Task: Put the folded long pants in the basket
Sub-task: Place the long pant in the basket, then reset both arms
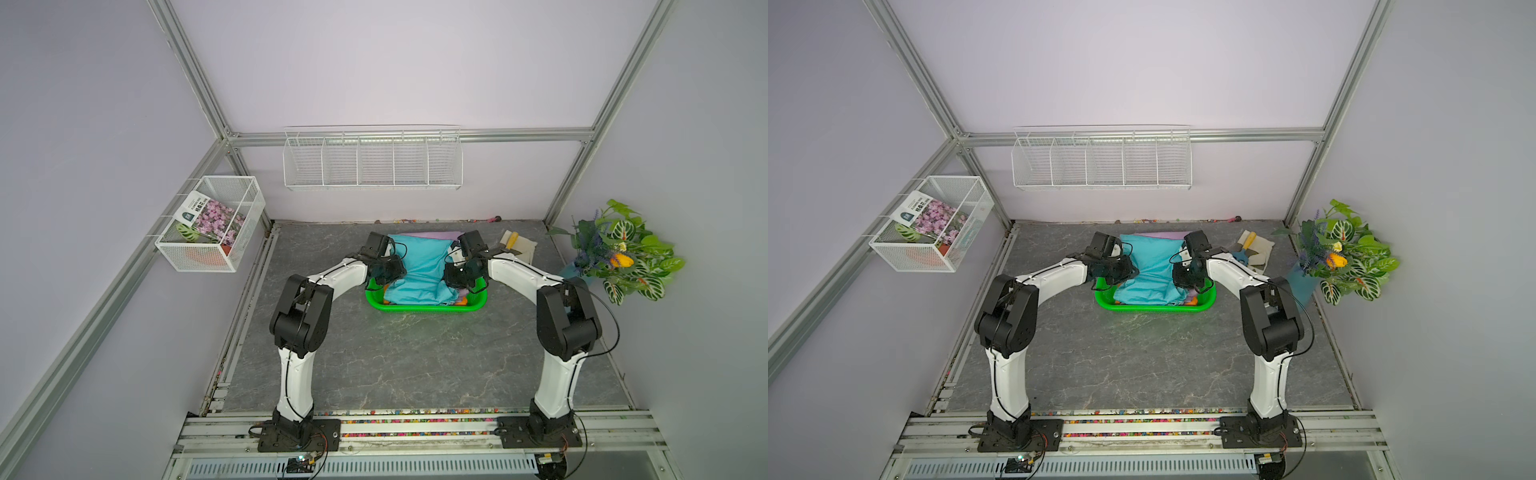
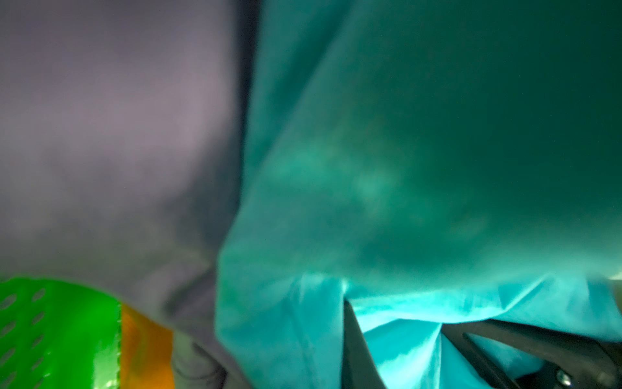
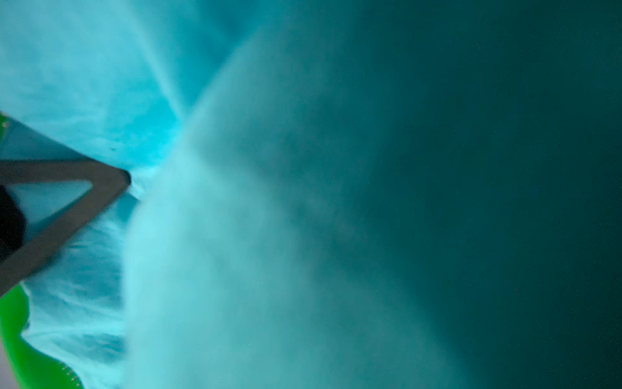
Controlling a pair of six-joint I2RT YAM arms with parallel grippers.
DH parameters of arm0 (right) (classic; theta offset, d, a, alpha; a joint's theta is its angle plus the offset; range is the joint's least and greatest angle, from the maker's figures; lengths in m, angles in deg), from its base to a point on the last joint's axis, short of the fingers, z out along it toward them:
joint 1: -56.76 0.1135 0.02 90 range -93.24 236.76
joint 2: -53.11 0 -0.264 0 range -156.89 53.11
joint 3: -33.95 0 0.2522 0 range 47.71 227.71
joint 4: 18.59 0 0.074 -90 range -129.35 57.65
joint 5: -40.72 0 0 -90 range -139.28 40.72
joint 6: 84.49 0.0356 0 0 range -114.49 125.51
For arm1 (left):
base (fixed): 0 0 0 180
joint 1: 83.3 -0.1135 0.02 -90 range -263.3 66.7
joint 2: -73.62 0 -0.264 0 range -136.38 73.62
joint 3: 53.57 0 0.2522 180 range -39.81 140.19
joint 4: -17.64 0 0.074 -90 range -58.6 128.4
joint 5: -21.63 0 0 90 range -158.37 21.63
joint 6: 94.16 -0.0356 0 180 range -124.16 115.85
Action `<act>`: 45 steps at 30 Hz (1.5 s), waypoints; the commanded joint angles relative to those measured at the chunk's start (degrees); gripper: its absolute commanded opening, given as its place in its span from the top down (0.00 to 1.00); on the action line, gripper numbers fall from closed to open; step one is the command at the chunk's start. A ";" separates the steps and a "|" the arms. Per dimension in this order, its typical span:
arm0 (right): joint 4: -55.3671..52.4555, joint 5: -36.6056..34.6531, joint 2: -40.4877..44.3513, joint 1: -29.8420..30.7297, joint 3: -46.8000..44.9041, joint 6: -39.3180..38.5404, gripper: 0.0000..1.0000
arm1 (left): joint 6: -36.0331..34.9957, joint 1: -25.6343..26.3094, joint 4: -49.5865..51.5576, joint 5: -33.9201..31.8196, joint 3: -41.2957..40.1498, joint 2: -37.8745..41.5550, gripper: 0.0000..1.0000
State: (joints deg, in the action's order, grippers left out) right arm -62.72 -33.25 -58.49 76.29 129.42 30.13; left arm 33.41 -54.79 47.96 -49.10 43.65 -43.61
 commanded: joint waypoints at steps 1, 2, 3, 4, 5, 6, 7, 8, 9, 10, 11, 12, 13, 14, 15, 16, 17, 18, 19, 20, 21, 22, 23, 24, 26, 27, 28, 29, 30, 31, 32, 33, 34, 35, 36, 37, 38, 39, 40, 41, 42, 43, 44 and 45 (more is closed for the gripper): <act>-4.47 -5.33 -1.92 -0.52 0.32 -0.28 0.61 | -3.51 -1.79 8.49 -6.51 -0.03 -1.24 0.91; -4.73 -5.39 -1.49 -0.54 1.03 -0.39 0.56 | -3.80 -1.79 8.62 -6.24 0.47 -1.19 0.80; -5.12 -5.35 -1.08 -0.63 1.61 -0.52 0.52 | -3.97 -1.79 9.02 -6.18 0.92 -1.24 0.72; -5.48 -5.22 -0.54 -0.72 2.32 -0.70 0.49 | -4.11 -1.79 9.59 -6.17 1.67 -1.20 0.64; -5.98 -5.13 -0.10 -0.81 3.08 -0.88 0.49 | -4.46 -1.79 10.25 -6.30 2.54 -1.16 0.58; -6.34 -5.00 0.25 -0.89 3.84 -1.02 0.49 | -4.61 -1.79 10.62 -6.38 3.31 -1.00 0.55; -6.77 -4.88 0.81 -0.98 4.51 -1.09 0.48 | -5.05 -1.79 11.15 -6.37 4.18 -0.66 0.53; -7.19 -4.91 1.39 -1.07 5.20 -1.26 0.45 | -5.41 -1.79 11.67 -6.50 5.08 -0.25 0.51; -7.64 -5.03 1.82 -1.07 5.79 -1.43 0.43 | -5.91 -1.79 12.27 -6.61 5.98 0.12 0.49; -8.19 -5.36 2.36 -1.16 6.44 -1.73 0.42 | -6.58 -1.79 13.00 -6.63 7.00 0.46 0.48; -8.63 -5.64 2.94 -1.25 6.83 -1.84 0.38 | -7.14 -1.79 14.01 -6.70 8.21 0.78 0.46; -8.98 -5.91 3.63 -1.41 7.37 -2.07 0.35 | -7.71 -1.79 14.77 -6.76 9.51 1.16 0.46; -9.33 -6.08 4.24 -1.51 7.79 -2.25 0.32 | -8.21 -1.79 15.30 -6.80 10.38 1.52 0.46; -9.65 -6.18 4.90 -1.72 8.25 -2.45 0.30 | -8.71 -1.79 15.76 -6.99 11.26 2.09 0.45; -10.07 -6.42 5.69 -1.92 8.69 -2.85 0.28 | -9.22 -1.79 16.12 -7.20 12.00 2.84 0.45; -10.52 -6.73 6.48 -2.10 9.01 -3.12 0.26 | -9.78 -1.79 16.30 -7.31 12.52 3.50 0.44; -10.78 -7.01 7.48 -2.40 9.37 -3.51 0.23 | -10.49 -1.79 16.24 -7.36 12.94 4.46 0.44; -10.85 -7.36 8.65 -2.76 9.47 -3.90 0.21 | -10.98 -1.79 16.02 -7.57 13.19 5.52 0.44; -10.87 -7.70 9.76 -3.15 9.52 -4.19 0.18 | -11.84 -1.79 15.68 -7.67 13.22 6.52 0.44; -10.77 -8.17 11.05 -3.55 9.39 -4.76 0.17 | -12.94 -1.79 15.14 -7.94 13.09 7.83 0.44; -10.58 -9.11 12.41 -3.91 9.15 -5.69 0.16 | -13.86 -1.79 14.43 -8.48 12.91 9.30 0.43; -10.02 -10.53 13.86 -4.05 8.60 -6.87 0.15 | -15.29 -1.79 13.44 -9.12 12.37 10.88 0.43; -8.61 -12.53 15.61 -4.06 7.25 -8.81 0.15 | -16.90 -1.84 11.62 -10.14 10.89 13.09 0.43; -6.55 -14.58 17.49 -4.10 5.12 -10.98 0.15 | -18.73 -1.87 8.93 -11.61 8.66 15.70 0.43; -0.44 -16.84 21.83 -4.21 -1.01 -16.93 0.18 | -22.42 -2.05 2.07 -15.30 2.33 21.48 0.43; 3.77 -18.49 24.16 -4.17 -5.36 -19.83 0.18 | -23.31 -2.17 -2.20 -18.68 -2.08 24.95 0.42; 6.87 -21.45 26.27 -4.15 -9.00 -20.16 0.18 | -25.18 -2.66 -5.76 -19.93 -5.80 27.78 0.40; 10.76 -23.48 28.68 -4.30 -12.95 -21.27 0.18 | -27.17 -3.64 -10.70 -20.64 -10.62 31.22 0.39; 14.68 -24.86 31.05 -4.54 -17.36 -22.76 0.17 | -28.68 -5.00 -15.00 -21.33 -15.14 34.34 0.36; 18.22 -25.61 33.20 -4.89 -21.17 -23.77 0.17 | -29.46 -6.52 -17.96 -21.89 -18.91 36.95 0.31; 22.83 -25.86 35.60 -5.39 -25.55 -24.49 0.17 | -29.34 -8.64 -21.47 -22.63 -23.11 39.75 0.25; 27.60 -25.81 37.68 -6.08 -30.00 -24.81 0.16 | -28.89 -11.39 -24.11 -22.82 -27.81 42.28 0.20; 31.39 -25.33 39.40 -6.85 -33.64 -24.87 0.15 | -28.50 -14.28 -25.95 -21.92 -30.79 43.96 0.20; 36.13 -24.60 40.85 -7.87 -37.46 -24.64 0.14 | -28.31 -17.81 -27.75 -20.51 -33.84 45.52 0.20; 40.23 -23.43 41.75 -8.99 -40.90 -24.14 0.14 | -27.99 -21.35 -29.12 -18.82 -36.96 46.47 0.20; 42.55 -22.37 42.12 -9.79 -43.08 -24.01 0.14 | -28.31 -23.99 -29.98 -17.41 -39.10 47.00 0.20; 44.54 -21.92 41.90 -10.36 -44.78 -24.01 0.14 | -29.16 -26.45 -30.71 -16.37 -41.05 47.13 0.19; 45.65 -21.85 41.13 -10.77 -45.92 -24.01 0.14 | -29.85 -28.28 -31.47 -16.04 -43.10 47.09 0.19; 45.67 -21.26 40.24 -11.08 -46.39 -24.07 0.14 | -29.97 -29.62 -32.18 -15.97 -44.58 47.14 0.20; 45.64 -20.51 39.22 -11.25 -46.77 -24.33 0.14 | -29.96 -30.97 -33.13 -15.51 -46.29 47.23 0.20; 46.95 -20.27 38.43 -11.30 -47.75 -24.51 0.14 | -29.83 -31.92 -34.94 -14.76 -48.32 47.59 0.20; 49.52 -20.30 37.66 -11.32 -49.33 -24.62 0.14 | -29.71 -32.19 -36.80 -14.69 -50.17 47.92 0.20; 53.20 -20.35 36.85 -11.56 -51.17 -24.70 0.14 | -30.19 -32.20 -39.41 -14.78 -52.22 48.29 0.21; 53.44 -21.14 36.10 -11.81 -51.61 -25.10 0.14 | -30.75 -32.20 -41.87 -14.75 -54.24 48.35 0.21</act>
State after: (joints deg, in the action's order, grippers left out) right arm -18.35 -54.63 -20.50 65.01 80.53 6.46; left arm 4.69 -86.76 15.17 -65.95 -7.30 3.12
